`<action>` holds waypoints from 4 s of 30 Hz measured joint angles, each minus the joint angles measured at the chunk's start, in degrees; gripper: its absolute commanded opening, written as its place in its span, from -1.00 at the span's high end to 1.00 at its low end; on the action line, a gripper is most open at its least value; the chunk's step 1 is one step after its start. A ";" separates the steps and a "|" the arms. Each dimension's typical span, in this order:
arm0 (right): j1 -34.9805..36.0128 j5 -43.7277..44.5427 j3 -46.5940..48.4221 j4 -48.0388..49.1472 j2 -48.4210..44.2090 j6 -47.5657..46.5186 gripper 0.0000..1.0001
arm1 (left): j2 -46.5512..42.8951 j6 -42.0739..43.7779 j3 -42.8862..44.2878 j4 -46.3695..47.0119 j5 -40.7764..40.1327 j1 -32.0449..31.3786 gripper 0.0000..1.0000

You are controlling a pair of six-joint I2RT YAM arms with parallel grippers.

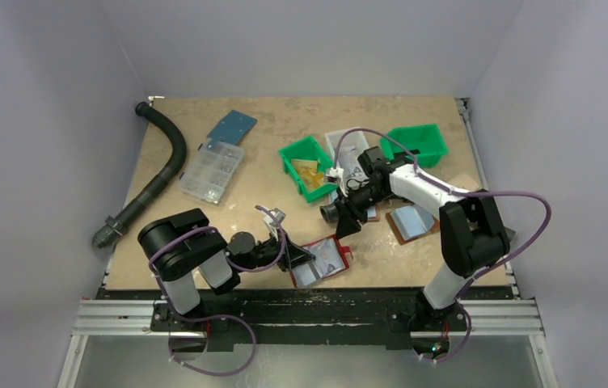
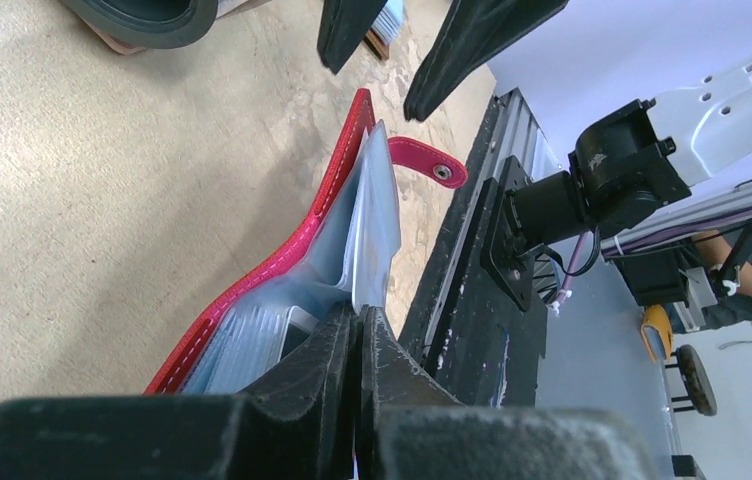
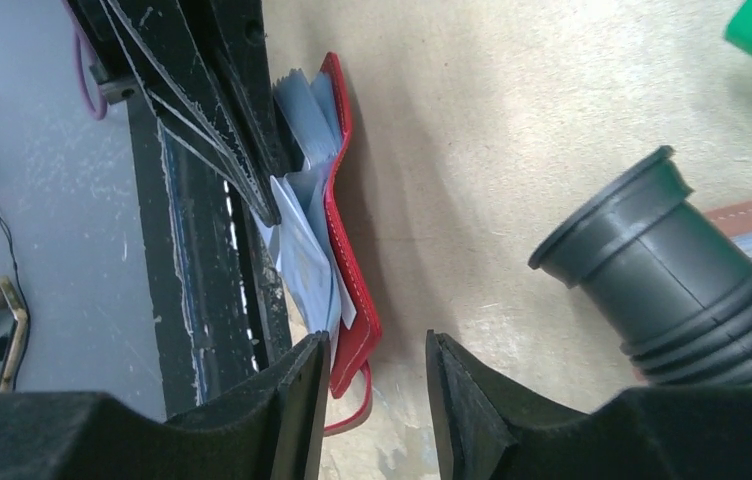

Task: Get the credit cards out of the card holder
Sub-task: Remove the credit card from the card holder.

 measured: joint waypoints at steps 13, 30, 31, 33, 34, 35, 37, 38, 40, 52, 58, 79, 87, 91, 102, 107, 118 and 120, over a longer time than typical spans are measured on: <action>5.70 0.63 0.17 -0.85 4.13 0.20 0.93 | -1.25 0.20 -0.09 -0.20 1.01 0.00 1.00; 4.87 -0.24 1.07 -0.74 4.48 0.24 1.00 | -6.14 1.51 -3.82 -0.66 2.12 3.61 1.00; 4.79 -0.20 1.07 -0.35 4.48 0.55 1.00 | -6.67 1.53 -3.98 -0.81 2.29 3.91 1.00; 4.72 0.11 1.07 0.39 4.48 1.16 1.00 | -8.09 1.51 -4.07 -1.79 2.47 4.39 1.00; 4.66 0.57 1.07 0.83 4.48 1.68 1.00 | -8.74 1.51 -4.07 -2.49 2.49 4.55 1.00; 4.59 1.05 1.07 1.25 4.48 2.16 1.00 | -9.62 1.53 -4.07 -3.69 2.54 4.70 1.00; 4.57 1.97 1.07 1.81 4.48 3.08 1.00 | -11.37 1.53 -4.07 -6.16 2.51 4.98 1.00; 4.57 2.58 1.07 2.08 4.48 3.54 1.00 | -12.39 1.51 -4.04 -7.72 2.54 5.14 1.00; 4.55 3.23 1.07 2.43 4.50 4.07 1.00 | -14.03 1.53 -3.82 -10.69 2.51 5.38 1.00; 3.93 6.08 1.07 3.21 6.40 6.34 1.00 | -19.34 1.97 -0.48 -26.47 3.82 7.17 1.00; 3.61 7.30 1.07 3.30 6.40 6.62 0.97 | -26.56 3.26 1.22 -37.42 4.63 7.87 1.00; 2.25 14.38 -0.28 4.13 -5.57 5.57 -0.07 | -45.75 10.86 9.44 -61.79 5.35 8.50 1.00; -2.80 10.64 -0.59 5.90 -20.59 2.21 -0.43 | -41.13 11.43 16.11 -57.46 6.99 8.50 1.00; -3.87 5.20 0.11 5.35 -25.40 -0.26 -0.51 | -36.72 13.16 19.93 -55.76 8.13 8.46 1.00; -3.78 -5.81 9.77 -9.46 -13.16 -12.28 -0.49 | -25.46 20.57 29.68 -54.40 10.19 8.44 1.00; -3.78 -6.88 9.81 -11.67 -10.56 -13.25 -0.15 | -21.55 22.18 32.89 -54.45 12.02 8.44 1.00; -4.31 -8.61 12.39 -14.45 -5.73 -14.69 1.00 | -19.98 23.71 33.81 -55.19 14.14 8.28 0.60; -4.24 -8.61 12.39 -14.62 -5.53 -14.67 1.00 | -19.96 24.26 34.18 -56.41 13.27 8.28 0.23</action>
